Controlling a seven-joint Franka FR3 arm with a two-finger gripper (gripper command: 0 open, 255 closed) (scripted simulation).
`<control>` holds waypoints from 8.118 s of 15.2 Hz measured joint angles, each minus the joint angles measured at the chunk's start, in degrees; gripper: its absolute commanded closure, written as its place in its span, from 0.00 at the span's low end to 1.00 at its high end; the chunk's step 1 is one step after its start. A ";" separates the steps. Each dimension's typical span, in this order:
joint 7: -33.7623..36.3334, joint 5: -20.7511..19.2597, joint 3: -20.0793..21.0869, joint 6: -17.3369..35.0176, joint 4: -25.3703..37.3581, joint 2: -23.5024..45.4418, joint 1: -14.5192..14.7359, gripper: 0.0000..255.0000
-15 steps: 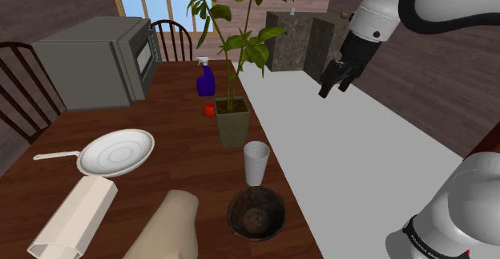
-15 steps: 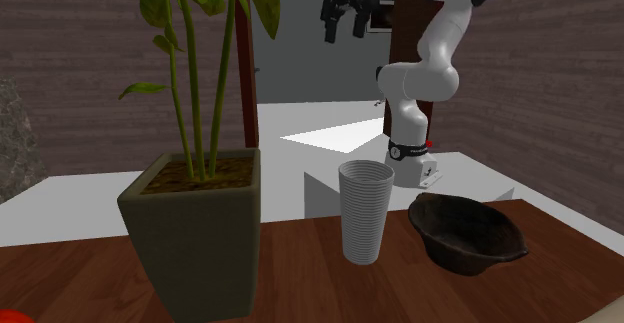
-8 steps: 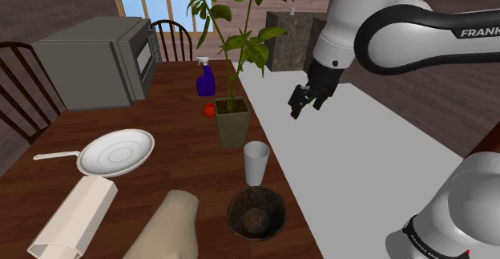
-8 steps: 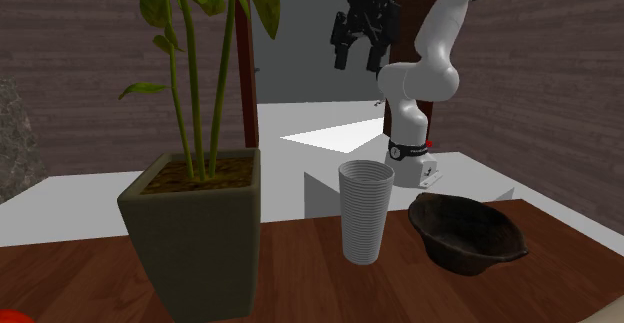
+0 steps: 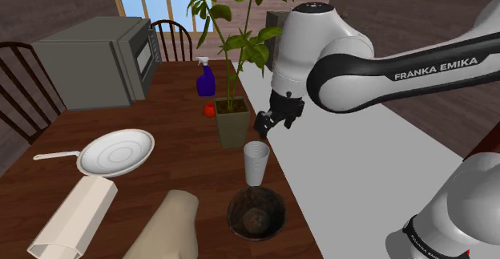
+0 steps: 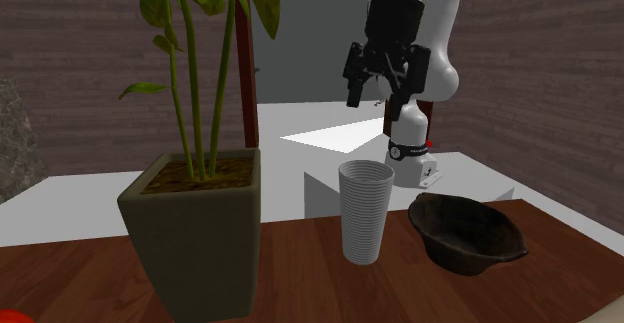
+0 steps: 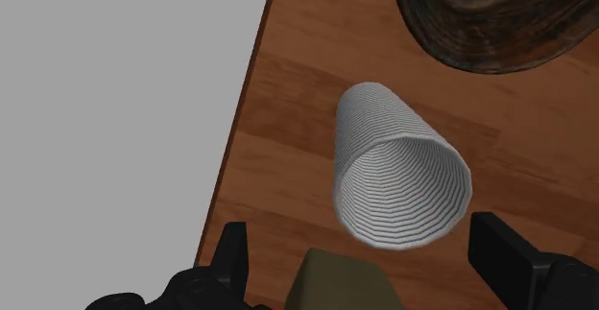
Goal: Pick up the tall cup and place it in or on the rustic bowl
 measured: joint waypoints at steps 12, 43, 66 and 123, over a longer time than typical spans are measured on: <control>19.27 -17.21 8.85 4.90 8.90 21.52 -0.91 0.00; 17.20 -15.61 8.68 2.19 10.84 20.11 -1.32 1.00; 11.12 -10.39 8.15 -14.12 23.85 14.97 -1.52 1.00; 25.66 -4.14 17.38 -14.83 15.90 6.59 6.13 0.00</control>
